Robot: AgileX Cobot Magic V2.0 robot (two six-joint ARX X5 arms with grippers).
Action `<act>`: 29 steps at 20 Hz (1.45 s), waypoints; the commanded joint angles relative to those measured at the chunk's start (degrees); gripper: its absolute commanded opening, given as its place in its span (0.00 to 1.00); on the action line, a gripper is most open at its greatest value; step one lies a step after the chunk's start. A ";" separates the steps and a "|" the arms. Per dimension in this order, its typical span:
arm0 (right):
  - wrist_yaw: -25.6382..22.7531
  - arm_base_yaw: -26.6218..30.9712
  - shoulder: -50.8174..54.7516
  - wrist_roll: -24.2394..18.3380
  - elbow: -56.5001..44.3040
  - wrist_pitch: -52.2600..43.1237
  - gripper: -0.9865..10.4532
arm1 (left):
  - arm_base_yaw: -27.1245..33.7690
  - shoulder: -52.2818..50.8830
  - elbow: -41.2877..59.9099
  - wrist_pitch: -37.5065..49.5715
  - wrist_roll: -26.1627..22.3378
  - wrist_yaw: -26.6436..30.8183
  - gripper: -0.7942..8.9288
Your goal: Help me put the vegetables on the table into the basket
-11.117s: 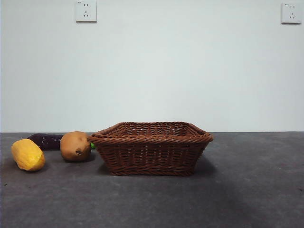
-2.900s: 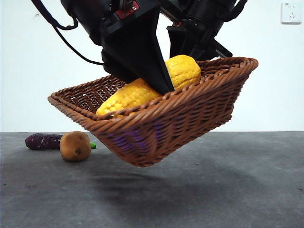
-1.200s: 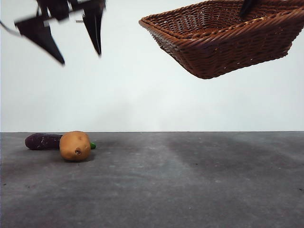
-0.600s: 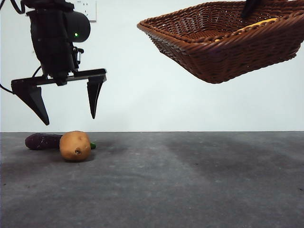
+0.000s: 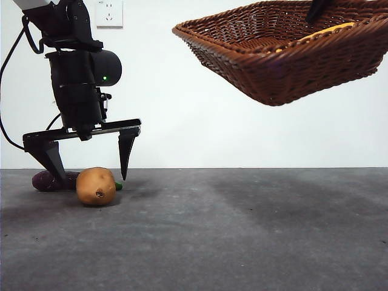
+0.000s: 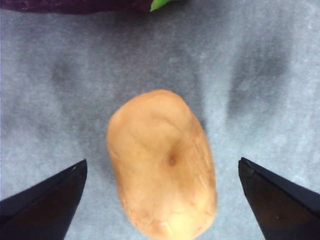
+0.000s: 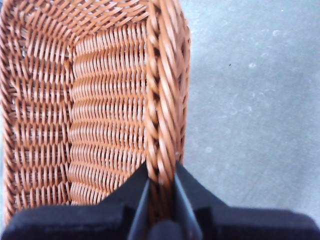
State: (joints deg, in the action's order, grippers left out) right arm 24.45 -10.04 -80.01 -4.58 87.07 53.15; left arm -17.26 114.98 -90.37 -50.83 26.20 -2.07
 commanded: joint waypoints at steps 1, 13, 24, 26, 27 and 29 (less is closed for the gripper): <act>0.90 -0.07 0.37 -0.22 0.20 -0.52 0.08 | 0.09 2.19 0.37 0.46 0.42 0.13 0.60; 0.85 -0.07 0.22 -0.20 0.20 -0.50 0.08 | -0.46 2.08 0.37 0.33 -7.10 -1.01 0.07; 1.11 -0.96 -9.20 1.25 0.17 2.36 0.08 | -0.39 -23.98 0.37 3.78 -35.69 -6.34 0.07; 1.11 -2.21 -11.89 1.49 0.17 2.16 0.08 | -0.63 -29.88 0.37 3.39 -37.05 -13.29 0.07; 1.11 -3.08 -13.14 1.51 0.15 2.10 0.08 | -1.22 -32.13 0.37 3.02 -37.77 -15.52 0.07; 1.09 -5.27 -15.47 1.77 0.15 1.29 0.08 | -4.28 -35.82 0.37 1.05 -39.85 -16.28 0.07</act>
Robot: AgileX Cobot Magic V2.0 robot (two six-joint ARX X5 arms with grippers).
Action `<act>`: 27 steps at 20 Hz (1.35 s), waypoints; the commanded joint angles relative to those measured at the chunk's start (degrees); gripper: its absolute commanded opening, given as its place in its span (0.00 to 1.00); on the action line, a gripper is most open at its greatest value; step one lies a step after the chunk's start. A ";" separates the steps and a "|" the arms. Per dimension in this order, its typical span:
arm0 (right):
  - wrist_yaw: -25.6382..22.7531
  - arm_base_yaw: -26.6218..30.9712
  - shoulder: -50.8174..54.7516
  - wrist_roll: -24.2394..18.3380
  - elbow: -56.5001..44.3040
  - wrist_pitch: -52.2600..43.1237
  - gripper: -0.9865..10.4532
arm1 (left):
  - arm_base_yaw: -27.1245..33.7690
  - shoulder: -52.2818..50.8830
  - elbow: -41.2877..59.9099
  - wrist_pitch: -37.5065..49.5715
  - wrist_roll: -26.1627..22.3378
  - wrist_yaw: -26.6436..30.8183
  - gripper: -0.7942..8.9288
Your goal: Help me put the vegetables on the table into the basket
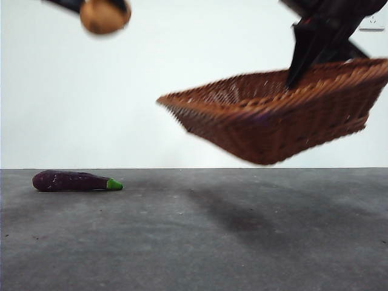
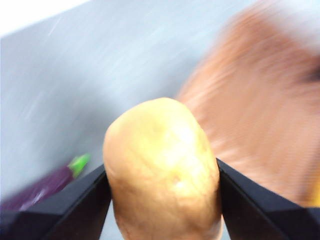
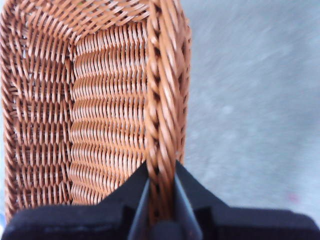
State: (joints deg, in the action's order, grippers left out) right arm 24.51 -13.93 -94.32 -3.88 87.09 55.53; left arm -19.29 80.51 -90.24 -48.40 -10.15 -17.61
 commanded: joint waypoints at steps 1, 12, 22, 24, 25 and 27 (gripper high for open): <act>1.07 -2.51 -2.14 2.21 0.13 -2.45 0.08 | -4.83 -2.47 0.24 -3.08 -5.55 -0.74 0.07; 3.21 -9.75 -2.91 5.29 0.15 -5.40 0.08 | -24.63 14.36 0.59 -9.62 -14.93 3.69 0.07; 3.19 -9.73 -2.91 4.66 0.15 -5.84 0.08 | -24.44 20.39 0.57 -9.16 -9.66 1.09 0.53; 3.19 -9.73 -2.91 4.68 0.15 -5.79 0.08 | -23.63 20.17 0.52 -9.16 -8.72 1.07 0.53; 3.19 -9.73 -2.91 4.68 0.15 -5.79 0.08 | -23.08 19.74 0.35 -9.18 -8.04 1.09 0.53; 3.17 -9.73 -2.91 4.68 0.15 -5.79 0.08 | -22.01 17.55 0.04 -8.98 -7.85 1.11 0.53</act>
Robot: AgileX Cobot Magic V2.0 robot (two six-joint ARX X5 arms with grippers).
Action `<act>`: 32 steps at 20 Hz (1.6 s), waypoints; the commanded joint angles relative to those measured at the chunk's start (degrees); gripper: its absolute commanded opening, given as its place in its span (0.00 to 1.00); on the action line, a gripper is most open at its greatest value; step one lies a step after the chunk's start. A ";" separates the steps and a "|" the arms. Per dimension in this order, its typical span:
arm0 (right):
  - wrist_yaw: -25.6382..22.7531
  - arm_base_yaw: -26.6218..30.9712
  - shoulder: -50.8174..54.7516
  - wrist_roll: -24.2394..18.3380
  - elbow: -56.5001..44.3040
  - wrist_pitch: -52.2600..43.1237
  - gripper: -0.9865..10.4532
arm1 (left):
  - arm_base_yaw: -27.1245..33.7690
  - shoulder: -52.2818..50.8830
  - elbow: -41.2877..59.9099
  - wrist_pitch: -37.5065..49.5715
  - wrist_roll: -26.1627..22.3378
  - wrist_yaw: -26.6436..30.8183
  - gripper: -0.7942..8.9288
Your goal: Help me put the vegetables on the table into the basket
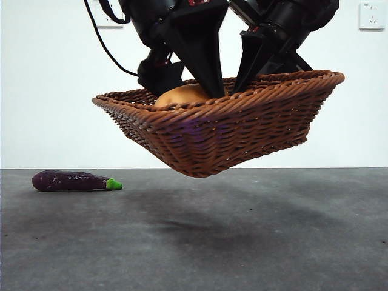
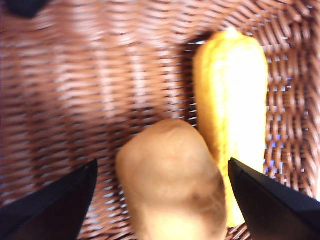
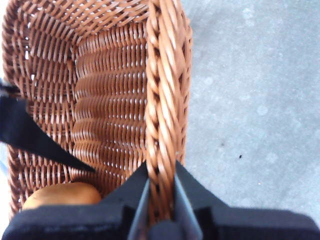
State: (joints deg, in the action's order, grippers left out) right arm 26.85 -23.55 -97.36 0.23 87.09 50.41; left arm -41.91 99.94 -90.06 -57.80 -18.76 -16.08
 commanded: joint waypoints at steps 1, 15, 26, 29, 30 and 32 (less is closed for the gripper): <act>0.83 -0.11 0.13 0.57 0.15 -0.68 0.08 | 1.40 -3.80 -0.15 0.94 1.03 -0.42 0.53; 1.70 4.50 3.13 -4.50 0.17 1.42 0.08 | 38.71 -9.53 -0.15 11.10 3.45 13.51 0.53; 4.63 8.28 4.52 -9.29 0.17 3.43 0.08 | 39.26 6.14 -0.15 19.71 57.09 9.55 0.53; 6.23 8.28 4.52 -9.73 0.17 2.51 0.08 | 39.21 6.75 -0.17 20.98 60.63 11.28 0.53; 6.25 8.28 4.52 -9.77 0.17 2.08 0.08 | 39.21 7.23 -0.15 20.55 61.22 11.43 0.53; 6.25 8.28 4.52 -10.27 0.17 1.97 0.08 | 38.71 9.16 -0.15 20.09 62.75 11.50 0.53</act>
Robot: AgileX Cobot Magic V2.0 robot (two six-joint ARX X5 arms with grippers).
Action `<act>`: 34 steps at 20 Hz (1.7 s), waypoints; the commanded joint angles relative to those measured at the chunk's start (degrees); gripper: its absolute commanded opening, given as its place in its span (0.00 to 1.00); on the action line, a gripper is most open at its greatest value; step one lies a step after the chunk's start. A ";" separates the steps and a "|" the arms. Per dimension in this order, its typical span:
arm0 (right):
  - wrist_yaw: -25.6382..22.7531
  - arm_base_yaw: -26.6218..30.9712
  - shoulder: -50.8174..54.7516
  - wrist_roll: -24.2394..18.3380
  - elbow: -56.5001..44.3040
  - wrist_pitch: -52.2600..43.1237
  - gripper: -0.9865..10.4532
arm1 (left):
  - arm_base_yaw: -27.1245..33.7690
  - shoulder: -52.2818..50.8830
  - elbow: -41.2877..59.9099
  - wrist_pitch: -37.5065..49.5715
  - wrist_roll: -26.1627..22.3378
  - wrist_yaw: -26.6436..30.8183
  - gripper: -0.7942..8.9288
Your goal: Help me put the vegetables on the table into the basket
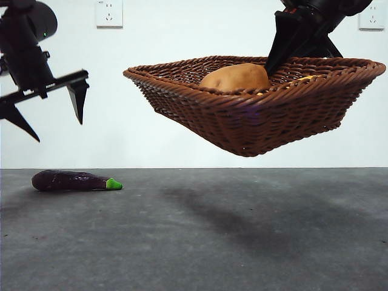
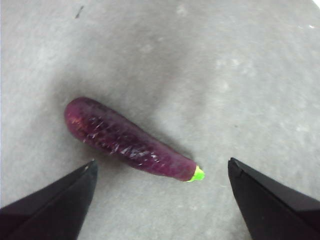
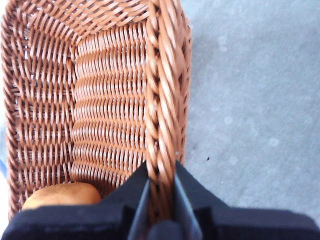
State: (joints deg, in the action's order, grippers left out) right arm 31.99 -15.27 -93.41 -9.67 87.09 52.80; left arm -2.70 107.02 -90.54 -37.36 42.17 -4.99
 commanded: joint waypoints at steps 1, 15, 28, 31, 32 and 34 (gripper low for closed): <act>1.09 0.04 0.57 -0.72 0.17 -0.31 0.08 | -0.96 3.30 0.33 -0.35 2.56 0.57 0.53; 4.04 0.35 0.57 -4.15 0.17 1.31 0.08 | -1.84 13.09 0.33 5.70 8.41 1.99 0.53; 4.07 0.35 0.57 -4.98 0.17 1.16 0.08 | -1.84 14.78 0.33 8.74 1.03 1.55 0.07; 4.00 0.35 0.57 -4.33 0.17 1.22 0.08 | -1.84 12.46 0.33 9.86 -5.25 0.98 0.07; 3.98 0.35 0.57 -3.89 0.17 1.18 0.08 | -1.77 10.95 0.31 10.32 -8.07 -0.44 0.07; 3.02 0.35 0.57 -2.27 0.17 0.66 0.08 | -1.01 6.56 0.33 10.32 -13.49 -4.17 0.07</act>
State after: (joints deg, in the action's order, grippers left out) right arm 34.04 -14.94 -93.34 -13.39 87.09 53.95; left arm -3.95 114.30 -90.50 -27.75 32.42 -9.17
